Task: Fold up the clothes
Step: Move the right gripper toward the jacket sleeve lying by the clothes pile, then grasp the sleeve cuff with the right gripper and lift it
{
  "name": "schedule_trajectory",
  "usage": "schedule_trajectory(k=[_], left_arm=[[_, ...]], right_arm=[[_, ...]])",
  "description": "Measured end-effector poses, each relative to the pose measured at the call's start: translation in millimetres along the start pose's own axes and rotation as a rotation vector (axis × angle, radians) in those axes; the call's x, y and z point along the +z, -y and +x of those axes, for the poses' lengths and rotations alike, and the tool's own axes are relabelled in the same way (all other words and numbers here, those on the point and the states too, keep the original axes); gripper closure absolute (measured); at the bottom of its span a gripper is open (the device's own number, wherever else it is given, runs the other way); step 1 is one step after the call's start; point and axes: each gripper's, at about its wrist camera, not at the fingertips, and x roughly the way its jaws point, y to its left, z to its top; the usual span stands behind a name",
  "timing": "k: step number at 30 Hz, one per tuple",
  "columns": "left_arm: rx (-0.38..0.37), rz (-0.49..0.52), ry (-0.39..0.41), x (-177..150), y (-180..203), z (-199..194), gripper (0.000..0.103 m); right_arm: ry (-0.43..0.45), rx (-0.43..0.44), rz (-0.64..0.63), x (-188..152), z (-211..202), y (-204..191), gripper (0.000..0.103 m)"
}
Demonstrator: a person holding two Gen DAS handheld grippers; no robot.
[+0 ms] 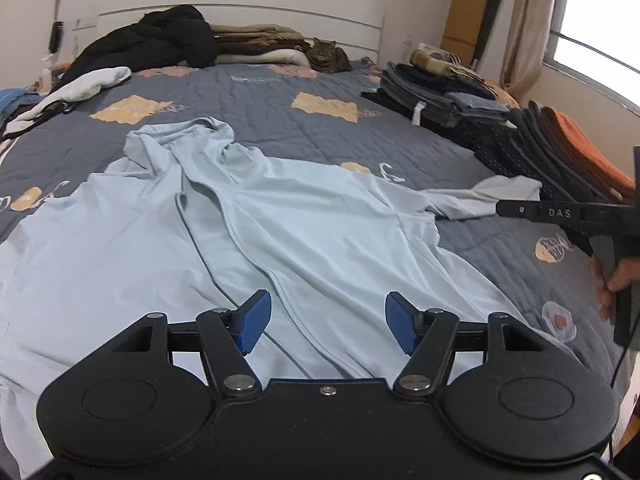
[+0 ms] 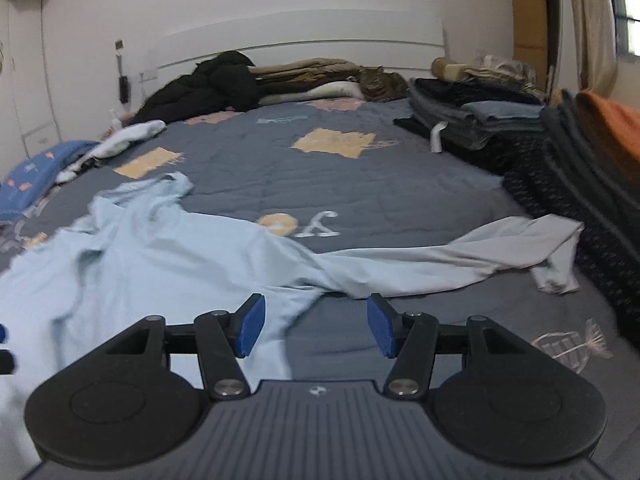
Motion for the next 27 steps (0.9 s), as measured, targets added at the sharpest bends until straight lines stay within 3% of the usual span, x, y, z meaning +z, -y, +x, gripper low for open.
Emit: schedule_trajectory(k=[6, 10, 13, 17, 20, 23, 27], left_arm=[[-0.015, -0.01, -0.015, -3.2, 0.4, 5.7, 0.04], [-0.021, -0.015, -0.018, -2.9, 0.1, 7.2, 0.04], [-0.031, -0.022, -0.016, -2.7, 0.3, 7.2, 0.04], [-0.047, -0.027, -0.013, -2.2, 1.3, 5.4, 0.04], [-0.058, -0.026, -0.005, -1.5, 2.1, 2.8, 0.04], [-0.064, -0.029, -0.004, -2.3, 1.2, 2.8, 0.039], [-0.06, -0.037, -0.016, -3.5, -0.2, 6.2, 0.039]], right_arm=[[-0.013, -0.107, 0.049, -5.0, 16.9, 40.4, 0.047], [-0.024, -0.119, 0.155, -9.9, 27.7, 70.5, 0.047], [-0.017, -0.186, 0.218, -13.9, 31.4, 94.6, 0.047], [0.012, -0.361, 0.169, -11.2, 34.0, 123.1, 0.047], [0.009, -0.441, 0.07, -4.2, 44.2, 141.8, 0.047], [-0.024, -0.478, -0.061, 1.8, 59.6, 155.3, 0.048], [-0.081, -0.451, -0.067, 8.6, 81.8, 174.6, 0.048]])
